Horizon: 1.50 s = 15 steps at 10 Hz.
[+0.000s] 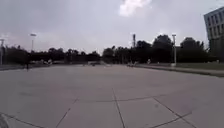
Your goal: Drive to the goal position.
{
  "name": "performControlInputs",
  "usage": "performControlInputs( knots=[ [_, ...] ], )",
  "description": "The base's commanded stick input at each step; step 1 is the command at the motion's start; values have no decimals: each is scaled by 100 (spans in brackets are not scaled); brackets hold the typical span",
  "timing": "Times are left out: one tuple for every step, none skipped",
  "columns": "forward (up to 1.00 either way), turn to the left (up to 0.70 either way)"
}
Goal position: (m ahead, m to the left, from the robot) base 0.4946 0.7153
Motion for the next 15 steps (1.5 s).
performControlInputs(
  knots=[
    [70, -3],
    [70, -6],
    [70, -9],
    [70, -12],
    [70, -14],
    [70, -14],
    [70, -9],
    [70, -6],
    [70, -2],
    [70, 0],
    [70, 0],
    [70, 0],
    [70, 0],
    [70, 0],
    [70, 0]
  ],
)
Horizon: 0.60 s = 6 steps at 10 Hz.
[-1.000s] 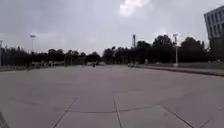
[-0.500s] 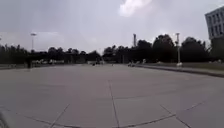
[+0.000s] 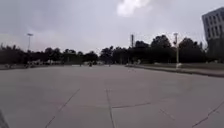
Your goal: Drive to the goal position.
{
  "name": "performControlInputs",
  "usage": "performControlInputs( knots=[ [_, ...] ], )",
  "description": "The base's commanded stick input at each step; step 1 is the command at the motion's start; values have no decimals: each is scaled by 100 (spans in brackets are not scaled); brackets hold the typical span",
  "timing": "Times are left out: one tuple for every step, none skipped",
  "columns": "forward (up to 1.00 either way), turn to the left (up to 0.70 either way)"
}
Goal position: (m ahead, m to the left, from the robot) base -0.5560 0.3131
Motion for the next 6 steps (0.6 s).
performControlInputs(
  knots=[
    [70, 0],
    [70, 0],
    [70, 0],
    [70, 0],
    [70, 0],
    [70, 0]
  ],
)
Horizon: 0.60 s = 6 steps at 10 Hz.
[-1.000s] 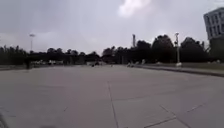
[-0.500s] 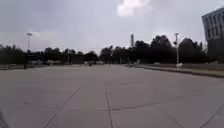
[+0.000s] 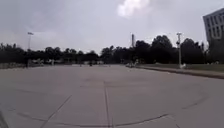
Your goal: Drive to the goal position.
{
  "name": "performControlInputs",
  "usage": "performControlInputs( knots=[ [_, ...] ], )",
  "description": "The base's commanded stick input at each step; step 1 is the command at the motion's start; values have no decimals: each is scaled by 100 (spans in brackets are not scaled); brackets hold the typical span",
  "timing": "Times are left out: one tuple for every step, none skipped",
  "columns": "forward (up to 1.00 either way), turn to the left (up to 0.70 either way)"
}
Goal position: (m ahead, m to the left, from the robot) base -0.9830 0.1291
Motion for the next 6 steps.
performControlInputs(
  knots=[
    [70, 0],
    [70, 0],
    [70, 0],
    [70, 0],
    [70, 0],
    [70, 0]
  ],
)
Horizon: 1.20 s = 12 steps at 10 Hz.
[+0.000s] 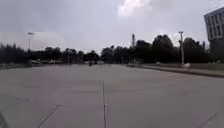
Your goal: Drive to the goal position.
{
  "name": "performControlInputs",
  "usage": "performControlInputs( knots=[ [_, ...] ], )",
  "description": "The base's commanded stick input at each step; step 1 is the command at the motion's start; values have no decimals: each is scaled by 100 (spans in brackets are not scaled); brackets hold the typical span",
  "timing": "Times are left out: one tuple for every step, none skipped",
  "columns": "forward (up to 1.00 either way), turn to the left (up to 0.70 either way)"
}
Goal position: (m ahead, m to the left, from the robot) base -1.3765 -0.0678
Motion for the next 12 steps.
performControlInputs(
  knots=[
    [70, 0],
    [70, 0],
    [70, 0],
    [70, 0],
    [70, 0],
    [70, 0],
    [70, 0],
    [70, 0],
    [70, 0],
    [70, 0],
    [70, 0],
    [70, 0]
  ],
)
